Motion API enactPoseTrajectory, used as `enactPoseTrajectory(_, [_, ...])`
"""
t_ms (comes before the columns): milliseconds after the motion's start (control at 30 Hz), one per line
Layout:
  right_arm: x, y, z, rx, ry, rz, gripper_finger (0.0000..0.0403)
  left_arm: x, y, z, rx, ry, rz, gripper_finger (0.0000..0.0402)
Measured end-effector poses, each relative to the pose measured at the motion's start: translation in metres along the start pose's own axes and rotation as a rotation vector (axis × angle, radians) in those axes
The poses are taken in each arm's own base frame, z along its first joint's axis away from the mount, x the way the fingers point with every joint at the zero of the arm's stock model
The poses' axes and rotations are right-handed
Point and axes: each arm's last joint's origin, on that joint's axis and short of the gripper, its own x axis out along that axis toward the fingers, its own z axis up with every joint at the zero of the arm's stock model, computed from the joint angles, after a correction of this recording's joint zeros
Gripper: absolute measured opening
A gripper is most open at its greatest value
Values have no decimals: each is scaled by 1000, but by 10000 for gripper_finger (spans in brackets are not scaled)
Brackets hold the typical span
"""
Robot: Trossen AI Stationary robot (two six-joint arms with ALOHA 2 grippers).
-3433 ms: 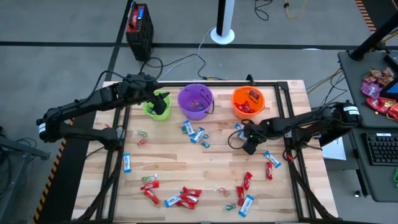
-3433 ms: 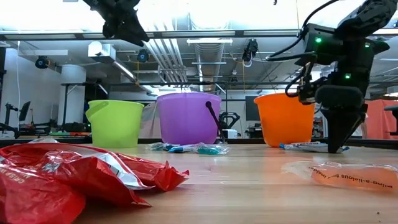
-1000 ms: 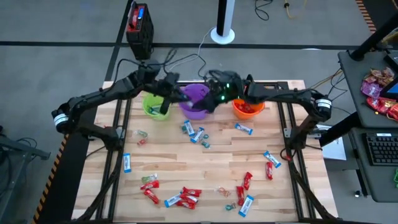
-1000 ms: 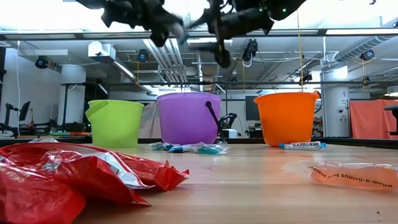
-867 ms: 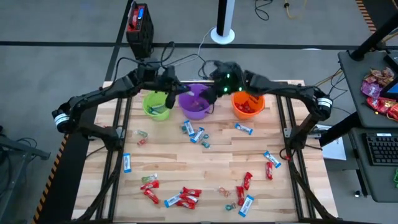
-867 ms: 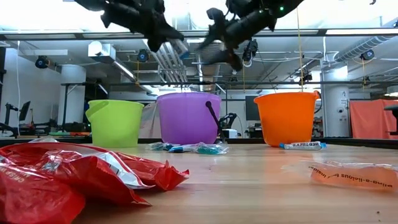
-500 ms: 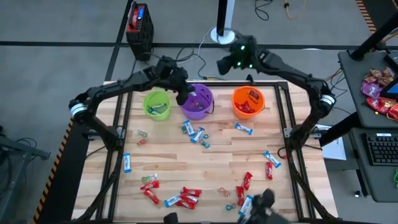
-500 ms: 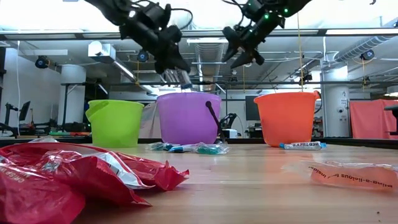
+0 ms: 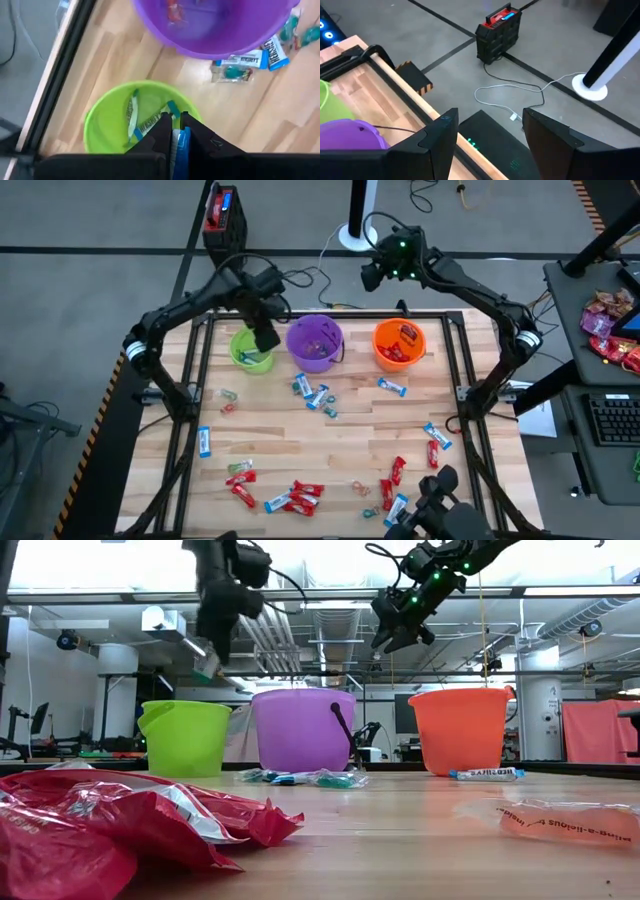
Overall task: Sort candy by brand, put in halloween buckets
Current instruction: Put the white chocolate into the green bucket, then put the blue gummy into the purple bucket
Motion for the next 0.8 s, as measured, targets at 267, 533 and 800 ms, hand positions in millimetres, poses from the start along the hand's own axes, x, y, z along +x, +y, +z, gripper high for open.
enactPoseTrajectory(267, [0,3,-2,-5,20,87,215,27,13,-19,-92,100,-2,13])
enactPoseTrajectory(533, [-5,11,-4,-1,60,119,215,68,13,-31,-122,122,15,56])
enactPoseTrajectory(800, [-26,47,11,-5,110,198,215,70,13,-29,-177,67,23,110])
